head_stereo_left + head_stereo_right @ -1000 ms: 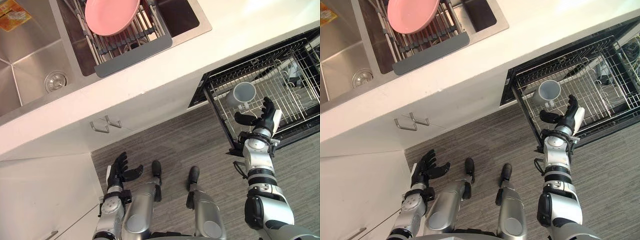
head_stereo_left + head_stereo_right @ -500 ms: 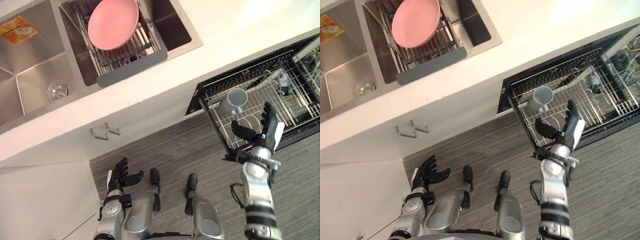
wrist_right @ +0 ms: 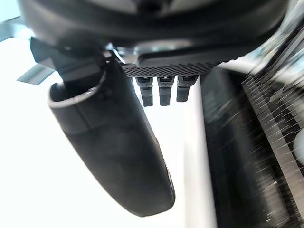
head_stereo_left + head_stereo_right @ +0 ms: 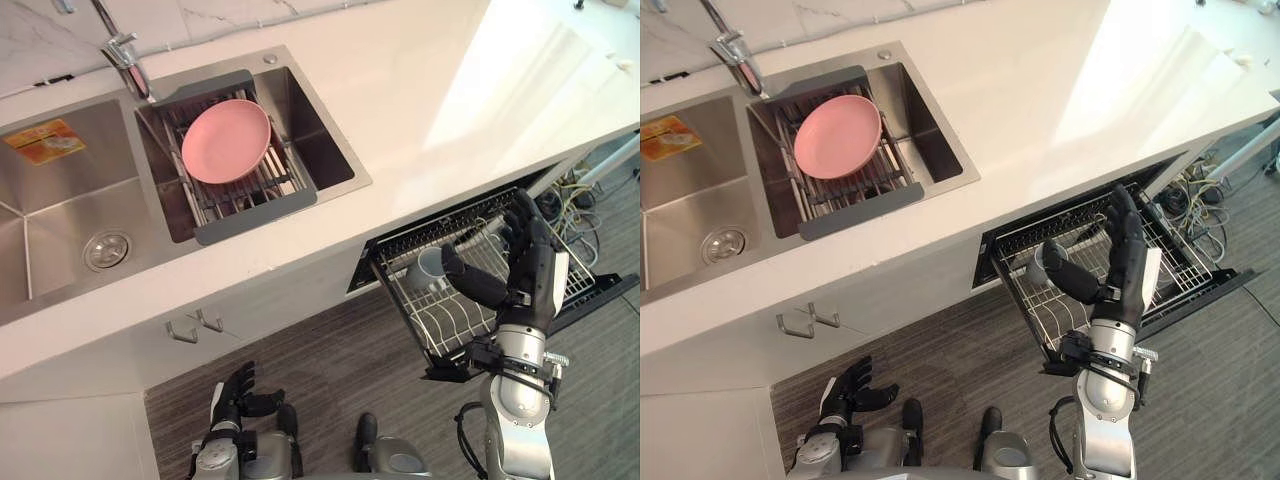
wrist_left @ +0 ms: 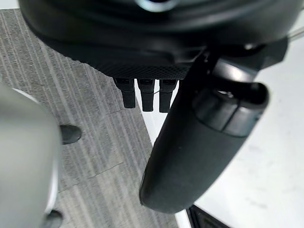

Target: Walk over to the sink, pick up the cup, carry it to the dishwasher, place the cup inside the dishwasher, then close the dishwasher door

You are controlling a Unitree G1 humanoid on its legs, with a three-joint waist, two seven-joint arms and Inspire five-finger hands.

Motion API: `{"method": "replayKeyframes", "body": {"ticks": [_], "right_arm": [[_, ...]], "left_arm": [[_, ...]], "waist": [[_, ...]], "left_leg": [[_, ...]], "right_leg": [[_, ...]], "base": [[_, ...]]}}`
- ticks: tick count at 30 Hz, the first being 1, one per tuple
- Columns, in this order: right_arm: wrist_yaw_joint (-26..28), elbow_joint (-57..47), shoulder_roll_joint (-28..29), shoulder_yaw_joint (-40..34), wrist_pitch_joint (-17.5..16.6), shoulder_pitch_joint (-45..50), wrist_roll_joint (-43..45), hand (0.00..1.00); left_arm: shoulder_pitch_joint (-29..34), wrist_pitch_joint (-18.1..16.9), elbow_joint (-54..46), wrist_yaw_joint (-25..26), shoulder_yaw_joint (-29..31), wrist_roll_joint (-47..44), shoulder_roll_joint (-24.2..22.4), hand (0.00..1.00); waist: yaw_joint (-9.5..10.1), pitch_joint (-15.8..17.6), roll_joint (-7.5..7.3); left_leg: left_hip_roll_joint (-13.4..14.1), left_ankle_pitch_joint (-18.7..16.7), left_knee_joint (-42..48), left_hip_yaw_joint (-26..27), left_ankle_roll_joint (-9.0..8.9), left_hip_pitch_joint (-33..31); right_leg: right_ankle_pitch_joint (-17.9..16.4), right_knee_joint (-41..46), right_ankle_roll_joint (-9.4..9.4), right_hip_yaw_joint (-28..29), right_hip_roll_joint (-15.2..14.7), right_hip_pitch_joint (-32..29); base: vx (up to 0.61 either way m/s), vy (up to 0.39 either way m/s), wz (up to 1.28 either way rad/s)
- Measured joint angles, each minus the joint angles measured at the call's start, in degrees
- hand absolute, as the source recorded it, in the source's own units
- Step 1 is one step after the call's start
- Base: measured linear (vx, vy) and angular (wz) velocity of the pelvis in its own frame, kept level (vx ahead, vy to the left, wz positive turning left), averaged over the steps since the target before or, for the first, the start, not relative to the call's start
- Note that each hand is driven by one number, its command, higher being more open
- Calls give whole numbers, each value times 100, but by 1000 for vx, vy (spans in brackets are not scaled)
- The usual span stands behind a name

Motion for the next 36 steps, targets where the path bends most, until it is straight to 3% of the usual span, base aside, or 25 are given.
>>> {"method": "replayKeyframes", "body": {"ticks": [2, 3, 6, 8, 9, 10, 12, 14, 15, 17, 19, 20, 21, 22, 23, 26, 31, 32, 36], "right_arm": [[49, -40, -210, 76, -31, -112, 40, 90], [62, -41, -421, 167, -36, -246, 40, 90], [141, -70, -846, 248, -110, -549, 34, 90], [165, -51, -1138, 251, -138, -891, 9, 90], [164, -36, -1203, 253, -144, -953, 3, 90], [164, 84, -1252, 280, -149, -1097, -104, 90], [205, 381, -1301, 424, -148, -1350, -275, 90], [287, 910, -1342, 687, -87, -1602, -565, 90], [307, 1111, -1340, 801, -24, -1627, -671, 90], [351, 1304, -1342, 914, 44, -1627, -762, 90], [409, 1357, -1355, 957, 81, -1635, -786, 90], [415, 1359, -1454, 956, 86, -1687, -860, 90], [415, 1359, -1509, 956, 100, -1708, -917, 90], [417, 1360, -1573, 955, 117, -1735, -964, 90], [418, 1394, -1662, 934, 142, -1746, -989, 90], [410, 1455, -1701, 919, 217, -1743, -1175, 90], [404, 1454, -1697, 692, 225, -1467, -1558, 90], [402, 1458, -1697, 593, 284, -1066, -1669, 90], [402, 1459, -1696, 593, 284, -1066, -1669, 90]], "left_arm": [[-79, -5, 103, 1, 30, -2, 41, 90], [-66, -4, 122, 9, 65, -5, 50, 90], [-54, -22, 122, 17, 86, -5, 30, 90], [-43, -42, 158, 11, 74, -4, -18, 90], [-12, -42, 167, 8, 76, -3, -37, 90], [13, -48, 197, 6, 80, -3, -16, 90], [20, -43, 297, 14, 104, -9, -8, 90], [24, -38, 365, 10, 59, -4, 1, 90], [33, -35, 376, 10, -33, -2, 43, 90], [49, -35, 367, 4, -124, 2, 99, 90], [38, -41, 332, 15, -118, 1, 122, 90], [33, -42, 322, 10, -124, 0, 134, 90], [41, -41, 324, 8, -124, -2, 150, 90], [57, -43, 322, 5, -123, 1, 172, 90], [70, -26, 378, 4, -120, 2, 136, 90], [253, -46, 322, 8, -115, 1, 49, 90], [252, -43, 351, -28, -117, 130, 41, 90], [203, -40, 530, -100, -112, 237, 44, 90], [203, -40, 530, -100, -111, 237, 44, 90]], "waist": [[21, -1, -2], [67, -1, 3], [140, -70, 15], [142, -183, 76], [144, -217, 112], [172, -264, 77], [185, -311, 45], [164, -316, 41], [144, -333, -1], [84, -343, -2], [83, -358, -3], [71, -368, -12], [70, -377, -27], [76, -409, -82], [-2, -454, -36], [36, -610, 112], [12, -650, 104], [-9, -708, 202], [-10, -708, 202]], "left_leg": [[87, -32, 823, 126, -45, -388], [182, -30, 1090, 431, -47, -450], [303, -13, 1125, 1068, -84, -513], [471, -65, 614, 1733, -87, -546], [484, -40, 419, 1775, -4, -523], [346, -73, 317, 1754, 191, -471], [163, -239, 331, 1726, 430, -365], [-84, -323, 280, 1671, 610, -21], [-217, -345, 227, 1595, 646, 161], [-276, -344, 159, 1409, 646, 370], [-281, -341, 47, 1188, 642, 469], [-280, -316, 37, 1022, 599, 463], [-289, -304, 57, 980, 579, 447], [-331, -302, 115, 921, 547, 411], [-312, -312, 156, 713, 447, 384], [-33, -295, 17, 576, 272, 315], [88, -125, -300, 426, 79, 407], [2, 703, -1277, 33, 81, 556], [0, 703, -1281, 30, 81, 556]], "right_leg": [[-12, -1, -16, -247, 2, 138], [-30, -26, -23, -359, 3, 284], [-56, -136, -15, -616, -25, 445], [-67, -152, 24, -892, -32, 386], [-100, -132, 70, -950, -33, 383], [-198, 47, 164, -997, -153, 335], [-559, 788, 317, -1026, -474, 174], [-833, 3012, 55, -718, -1119, -535], [-872, 3899, -33, -299, -1276, -876], [-949, 4228, -50, 150, -1180, -1046], [-1033, 3823, -53, 391, -949, -1209], [-1034, 3005, -36, 674, -739, -1260], [-945, 2602, 27, 807, -678, -1254], [-572, 2040, 55, 950, -619, -1227], [-490, 1820, 354, 991, -559, -1100], [-187, 1112, 217, 830, -220, -818], [177, 262, 118, 640, 7, -402], [832, -500, -57, 593, 183, -264], [832, -500, -57, 588, 179, -264]], "base": [[-28, 0, 64], [-22, 7, 53], [-35, 21, 50], [-65, 49, 62], [-5, 126, 50], [41, 144, 32], [99, 185, 24], [177, 229, 28], [197, 174, 40], [148, 33, 56], [161, -25, 62], [139, -67, 55], [134, -82, 57], [127, -131, 58], [156, -147, 55], [134, -120, 15], [78, -77, 9], [20, -19, 4], [0, 0, 0]]}}
